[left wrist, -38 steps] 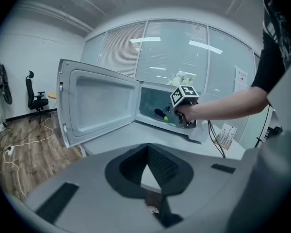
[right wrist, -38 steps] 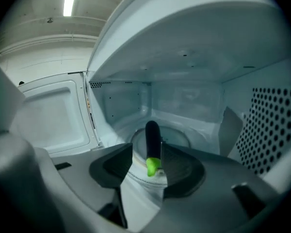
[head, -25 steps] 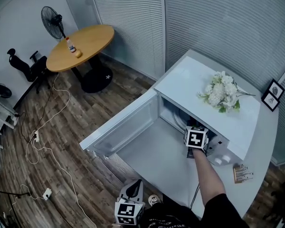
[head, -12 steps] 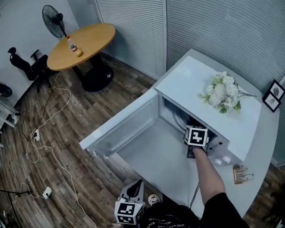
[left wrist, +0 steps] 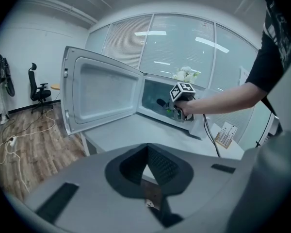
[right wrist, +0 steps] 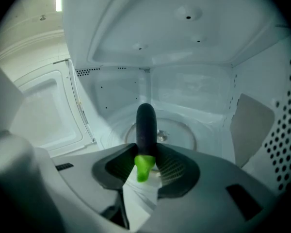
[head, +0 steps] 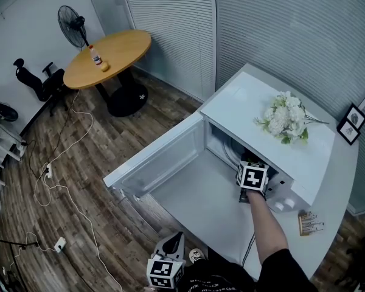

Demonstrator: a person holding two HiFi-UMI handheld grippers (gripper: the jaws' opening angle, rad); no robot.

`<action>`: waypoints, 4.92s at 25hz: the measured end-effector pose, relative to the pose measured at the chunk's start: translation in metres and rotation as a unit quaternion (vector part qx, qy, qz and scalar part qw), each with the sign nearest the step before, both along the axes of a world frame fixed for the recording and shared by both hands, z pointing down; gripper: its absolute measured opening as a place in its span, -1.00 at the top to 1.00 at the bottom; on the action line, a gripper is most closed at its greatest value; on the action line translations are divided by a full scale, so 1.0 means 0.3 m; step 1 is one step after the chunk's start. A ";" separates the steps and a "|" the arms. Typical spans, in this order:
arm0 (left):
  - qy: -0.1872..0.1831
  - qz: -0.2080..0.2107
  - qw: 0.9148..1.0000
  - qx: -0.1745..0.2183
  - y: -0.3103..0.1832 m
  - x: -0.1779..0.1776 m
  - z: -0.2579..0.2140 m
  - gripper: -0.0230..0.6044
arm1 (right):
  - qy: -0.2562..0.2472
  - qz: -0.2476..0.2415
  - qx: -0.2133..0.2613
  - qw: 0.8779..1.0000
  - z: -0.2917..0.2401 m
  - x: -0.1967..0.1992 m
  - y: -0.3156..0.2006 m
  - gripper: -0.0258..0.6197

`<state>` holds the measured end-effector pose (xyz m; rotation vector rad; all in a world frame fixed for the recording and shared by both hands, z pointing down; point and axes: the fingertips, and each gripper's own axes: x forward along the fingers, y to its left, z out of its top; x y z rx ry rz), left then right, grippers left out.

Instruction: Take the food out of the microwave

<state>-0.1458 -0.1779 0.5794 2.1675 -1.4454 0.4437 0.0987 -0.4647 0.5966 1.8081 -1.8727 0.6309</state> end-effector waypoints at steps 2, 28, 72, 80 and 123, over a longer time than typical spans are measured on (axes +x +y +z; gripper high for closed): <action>0.002 0.000 1.000 0.001 0.003 0.005 0.002 0.90 | 0.000 -0.001 0.010 1.000 -0.024 -0.011 0.010 0.52; 0.023 0.000 0.999 0.030 0.069 0.048 -0.030 0.90 | 0.012 -0.022 0.019 0.999 -0.121 -0.074 0.220 0.52; 0.030 0.052 0.996 0.062 0.140 0.164 -0.050 0.90 | 0.041 -0.062 0.055 0.996 -0.162 -0.065 0.662 0.52; 0.020 0.067 0.995 0.068 0.144 0.187 -0.055 0.90 | 0.038 -0.070 0.054 0.995 -0.158 -0.079 0.749 0.52; 0.012 0.120 0.990 0.077 0.211 0.321 -0.041 0.90 | 0.006 -0.049 0.066 0.997 -0.108 -0.036 1.170 0.52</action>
